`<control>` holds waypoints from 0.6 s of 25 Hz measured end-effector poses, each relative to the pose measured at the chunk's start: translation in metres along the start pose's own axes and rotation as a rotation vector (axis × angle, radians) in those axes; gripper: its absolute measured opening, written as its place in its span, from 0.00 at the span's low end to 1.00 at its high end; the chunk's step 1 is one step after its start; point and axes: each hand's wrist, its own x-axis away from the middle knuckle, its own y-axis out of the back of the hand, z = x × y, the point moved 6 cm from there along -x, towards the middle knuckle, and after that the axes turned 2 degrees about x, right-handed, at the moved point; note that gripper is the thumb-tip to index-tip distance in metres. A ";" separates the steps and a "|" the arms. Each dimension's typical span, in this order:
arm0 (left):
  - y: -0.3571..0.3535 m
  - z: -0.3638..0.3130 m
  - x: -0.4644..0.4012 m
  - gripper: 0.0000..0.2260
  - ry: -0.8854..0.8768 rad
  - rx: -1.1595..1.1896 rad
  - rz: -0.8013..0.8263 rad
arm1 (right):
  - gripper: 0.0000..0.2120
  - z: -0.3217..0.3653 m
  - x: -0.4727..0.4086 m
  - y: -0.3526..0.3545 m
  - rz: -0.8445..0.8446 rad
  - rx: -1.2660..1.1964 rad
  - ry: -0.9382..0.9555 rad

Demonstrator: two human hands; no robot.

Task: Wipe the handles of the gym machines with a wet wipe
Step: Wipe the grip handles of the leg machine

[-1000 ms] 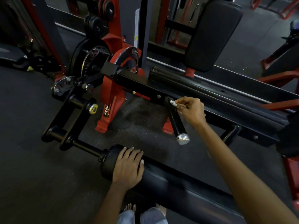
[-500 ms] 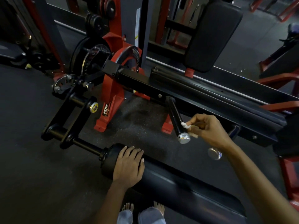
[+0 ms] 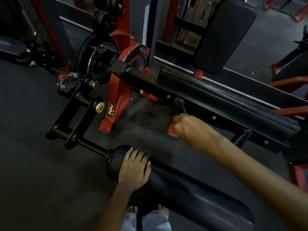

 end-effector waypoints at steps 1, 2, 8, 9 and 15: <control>0.000 0.000 0.000 0.18 -0.001 0.002 -0.004 | 0.06 -0.001 -0.007 0.001 0.035 0.048 -0.010; 0.000 0.001 0.000 0.18 -0.001 0.003 -0.006 | 0.08 -0.004 -0.016 0.001 0.048 0.104 -0.013; -0.004 0.001 0.001 0.19 0.011 -0.006 0.025 | 0.08 -0.044 -0.080 -0.009 0.107 0.284 -0.046; -0.004 0.001 0.001 0.19 0.012 -0.007 0.028 | 0.08 -0.050 -0.088 -0.010 0.114 0.302 -0.052; -0.004 0.002 0.002 0.19 0.018 -0.014 0.031 | 0.12 -0.053 -0.100 -0.013 0.135 0.379 -0.064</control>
